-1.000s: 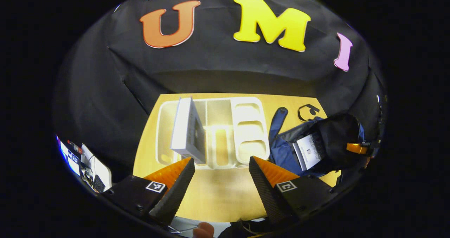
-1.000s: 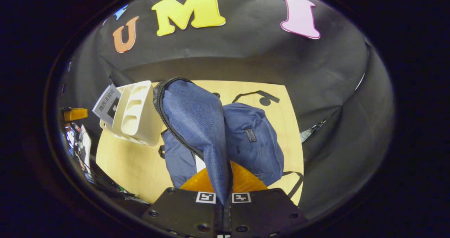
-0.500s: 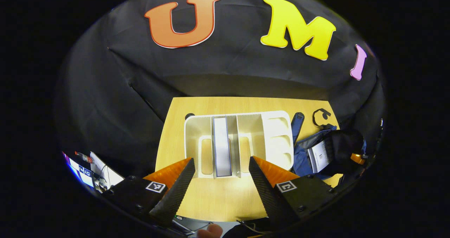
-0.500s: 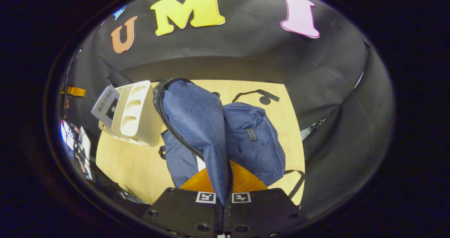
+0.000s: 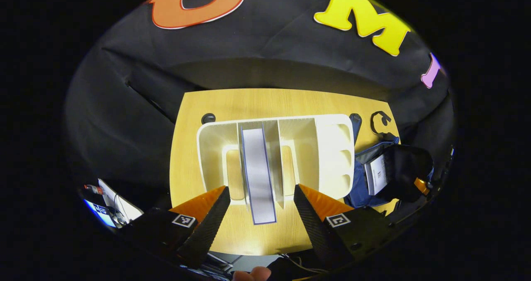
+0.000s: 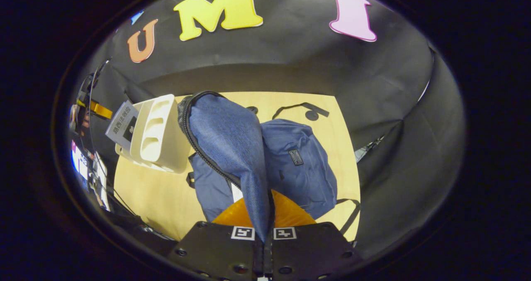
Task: Open the schoolbag, grab two books from the bookshelf and put them into the schoolbag.
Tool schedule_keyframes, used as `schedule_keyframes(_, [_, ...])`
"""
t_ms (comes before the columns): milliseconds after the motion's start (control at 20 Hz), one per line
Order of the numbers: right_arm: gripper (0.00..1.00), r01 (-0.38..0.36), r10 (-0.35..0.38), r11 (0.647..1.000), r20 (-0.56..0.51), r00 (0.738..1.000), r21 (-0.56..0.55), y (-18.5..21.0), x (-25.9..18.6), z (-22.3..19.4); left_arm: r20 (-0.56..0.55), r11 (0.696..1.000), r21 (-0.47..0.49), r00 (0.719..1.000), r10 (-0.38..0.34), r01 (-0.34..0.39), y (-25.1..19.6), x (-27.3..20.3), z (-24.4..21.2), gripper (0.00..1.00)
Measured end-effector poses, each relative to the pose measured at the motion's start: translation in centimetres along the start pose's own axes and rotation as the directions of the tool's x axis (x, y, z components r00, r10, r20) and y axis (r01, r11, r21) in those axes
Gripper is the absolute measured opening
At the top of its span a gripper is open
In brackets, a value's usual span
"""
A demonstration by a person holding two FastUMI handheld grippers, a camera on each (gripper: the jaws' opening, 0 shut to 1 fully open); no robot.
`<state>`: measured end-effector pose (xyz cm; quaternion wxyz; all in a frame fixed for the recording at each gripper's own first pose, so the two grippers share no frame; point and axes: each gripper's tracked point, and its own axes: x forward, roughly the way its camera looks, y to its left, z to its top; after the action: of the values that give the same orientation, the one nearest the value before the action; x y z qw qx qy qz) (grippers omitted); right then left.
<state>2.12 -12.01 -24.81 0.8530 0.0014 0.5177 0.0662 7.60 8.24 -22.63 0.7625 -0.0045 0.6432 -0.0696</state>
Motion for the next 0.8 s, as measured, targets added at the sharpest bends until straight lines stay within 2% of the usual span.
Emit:
schedule_keyframes(250, [0.01,0.007,-0.007,1.0,-0.006,1.0,0.007,-0.1,0.1,0.1,-0.084,1.0,-0.004,0.996,-0.026,0.026,0.0,2.3,-0.1,0.98])
schedule_keyframes(300, [0.02,0.006,-0.006,1.0,-0.006,1.0,0.016,-0.2,0.2,0.1,-0.106,0.999,-0.016,0.994,-0.036,0.034,-0.2,2.9,-0.4,0.89])
schedule_keyframes(350, [0.02,0.003,-0.003,1.0,-0.007,1.0,0.028,-0.2,0.2,0.1,-0.135,0.999,-0.026,0.99,-0.045,0.042,-0.3,3.2,-0.8,0.98])
schedule_keyframes(400, [0.02,0.003,-0.002,0.999,-0.009,1.0,0.034,-0.3,0.2,0.1,-0.16,0.998,-0.038,0.986,-0.051,0.046,-0.4,3.6,-1.2,1.0])
schedule_keyframes(600, [0.02,0.004,-0.004,0.999,-0.01,1.0,0.039,-0.6,0.4,0.2,-0.215,0.998,-0.052,0.976,-0.045,0.034,0.0,5.0,-1.6,0.92])
schedule_keyframes(650, [0.0,0.002,-0.002,0.999,-0.011,1.0,0.038,-0.6,0.4,0.2,-0.228,0.998,-0.049,0.973,-0.036,0.026,0.1,5.1,-1.6,0.94])
schedule_keyframes(700, [0.0,0.002,-0.001,0.999,-0.011,1.0,0.036,-0.6,0.4,0.2,-0.24,0.999,-0.046,0.97,-0.026,0.016,0.3,5.4,-1.8,0.86])
schedule_keyframes(800, [0.02,-0.001,0.002,0.999,-0.011,1.0,0.037,-0.6,0.5,0.3,-0.263,0.999,-0.036,0.965,-0.008,-0.001,0.4,5.6,-2.0,0.79])
